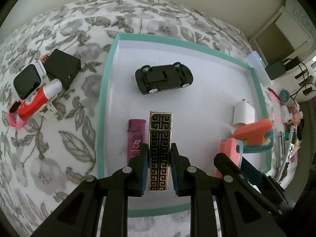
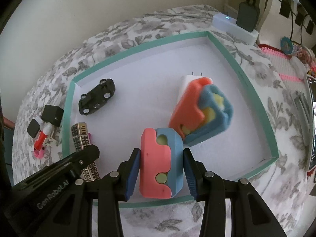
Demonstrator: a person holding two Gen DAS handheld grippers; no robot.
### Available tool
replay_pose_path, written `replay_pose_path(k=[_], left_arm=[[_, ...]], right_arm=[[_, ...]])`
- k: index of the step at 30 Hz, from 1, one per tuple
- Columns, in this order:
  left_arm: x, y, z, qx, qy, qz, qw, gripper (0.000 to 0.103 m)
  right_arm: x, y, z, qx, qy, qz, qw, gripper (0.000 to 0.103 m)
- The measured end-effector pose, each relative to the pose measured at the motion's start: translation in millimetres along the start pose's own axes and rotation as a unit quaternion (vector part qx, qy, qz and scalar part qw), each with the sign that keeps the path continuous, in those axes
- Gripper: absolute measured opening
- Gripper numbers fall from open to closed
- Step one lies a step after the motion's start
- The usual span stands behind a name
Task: Organize rigid objects
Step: 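Carry the bar and toy into the tray and open both tools, then move both tools back over the remaining items beside the tray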
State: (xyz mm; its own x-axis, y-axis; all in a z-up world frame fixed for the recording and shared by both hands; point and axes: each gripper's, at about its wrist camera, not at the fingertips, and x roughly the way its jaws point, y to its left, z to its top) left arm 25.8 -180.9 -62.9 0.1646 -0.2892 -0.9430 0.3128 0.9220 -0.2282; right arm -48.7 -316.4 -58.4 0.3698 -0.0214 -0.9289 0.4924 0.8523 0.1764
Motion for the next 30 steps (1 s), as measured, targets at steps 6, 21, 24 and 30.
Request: replay_pose_path(k=[6,21,24,30], left_arm=[[3.2,-4.1,3.1,0.003,0.001,0.007,1.0000,0.023],[-34.1,7.6,13.0,-0.001,-0.051,0.033,0.9982,0.032],[-40.4,13.7,13.8,-0.008,-0.062,0.048,0.9969,0.045],[-43.0,23.9,13.6,-0.017,-0.070,0.082,0.9940,0.058]], right_arm=[[0.8,-2.4,-0.4,0.004,0.001,-0.004,1.000,0.045],[-29.4,7.6,7.5,-0.006,-0.054,-0.002,0.999,0.046],[-29.9,10.9,7.4,-0.010,-0.057,-0.004,0.998,0.046],[-26.3,16.0,6.9,-0.027,-0.057,-0.021,0.998,0.051]])
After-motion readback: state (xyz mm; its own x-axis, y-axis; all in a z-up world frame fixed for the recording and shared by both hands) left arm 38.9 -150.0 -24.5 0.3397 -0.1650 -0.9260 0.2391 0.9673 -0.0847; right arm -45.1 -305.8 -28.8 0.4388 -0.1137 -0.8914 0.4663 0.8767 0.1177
